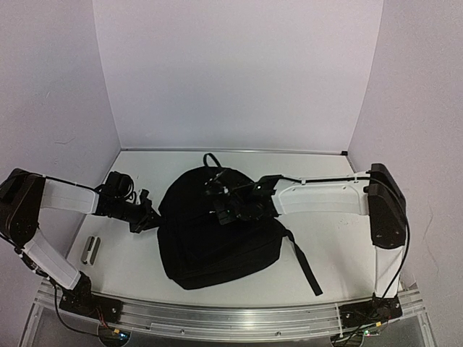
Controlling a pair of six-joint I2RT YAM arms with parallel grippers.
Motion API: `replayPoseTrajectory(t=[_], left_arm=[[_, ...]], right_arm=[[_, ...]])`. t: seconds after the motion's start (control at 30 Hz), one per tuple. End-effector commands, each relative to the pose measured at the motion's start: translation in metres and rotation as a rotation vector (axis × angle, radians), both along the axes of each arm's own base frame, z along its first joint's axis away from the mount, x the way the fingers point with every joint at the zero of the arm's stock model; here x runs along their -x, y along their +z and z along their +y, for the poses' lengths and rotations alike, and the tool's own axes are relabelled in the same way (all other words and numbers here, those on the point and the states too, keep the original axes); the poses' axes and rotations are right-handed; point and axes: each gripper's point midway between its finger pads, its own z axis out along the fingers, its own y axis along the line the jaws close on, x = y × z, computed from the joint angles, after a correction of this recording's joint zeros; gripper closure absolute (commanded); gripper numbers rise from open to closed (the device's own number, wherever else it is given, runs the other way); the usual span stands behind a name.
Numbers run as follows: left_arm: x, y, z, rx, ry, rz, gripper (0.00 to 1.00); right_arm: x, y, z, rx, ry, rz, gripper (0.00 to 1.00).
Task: Pack the student bag
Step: Unzip the student bag at the center of the board.
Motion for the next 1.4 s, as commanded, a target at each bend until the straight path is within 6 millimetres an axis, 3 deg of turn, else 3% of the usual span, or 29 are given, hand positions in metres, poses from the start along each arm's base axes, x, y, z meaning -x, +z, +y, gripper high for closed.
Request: replayPoseTrajectory(t=[0.0,0.2,0.4,0.53,0.63,0.67,0.73,0.8,0.93,1.03,1.17,1.37], left_arm=[[-0.01,0.005,0.018,-0.034,0.061,-0.038,1.0],[-0.012,0.006,0.027,-0.035,0.086,-0.038,1.0],[-0.015,0.005,0.036,-0.043,0.111,-0.036,1.0],[-0.015,0.004,0.043,-0.048,0.134,-0.027,1.0],[-0.016,0.007,0.045,-0.052,0.137,-0.033,0.98],[-0.016,0.008,0.046,-0.059,0.139,-0.035,0.91],[-0.017,0.01,0.052,-0.096,0.165,-0.039,0.57],[-0.02,0.012,0.067,-0.174,0.219,-0.053,0.27],[-0.016,0.019,0.116,-0.413,0.378,-0.05,0.02],[-0.009,0.031,0.159,-0.587,0.523,-0.035,0.0],[0.016,0.039,0.21,-0.749,0.693,0.02,0.0],[0.058,0.042,0.261,-0.747,0.956,0.068,0.0]], right_arm=[[-0.017,0.014,-0.044,-0.057,-0.111,0.044,1.0],[-0.039,0.012,-0.103,-0.076,-0.241,0.071,1.0],[-0.054,0.003,-0.142,-0.07,-0.338,0.089,1.0],[-0.06,0.0,-0.153,-0.074,-0.369,0.094,1.0],[-0.061,0.005,-0.141,-0.111,-0.318,0.102,1.0],[-0.06,0.008,-0.136,-0.132,-0.294,0.11,1.0],[-0.059,0.015,-0.127,-0.17,-0.258,0.117,0.96],[-0.057,0.021,-0.124,-0.201,-0.241,0.116,0.76],[-0.05,0.032,-0.122,-0.27,-0.215,0.099,0.48],[-0.046,0.038,-0.12,-0.311,-0.195,0.091,0.41],[-0.046,0.04,-0.117,-0.329,-0.178,0.086,0.37],[-0.047,0.043,-0.11,-0.356,-0.154,0.081,0.36]])
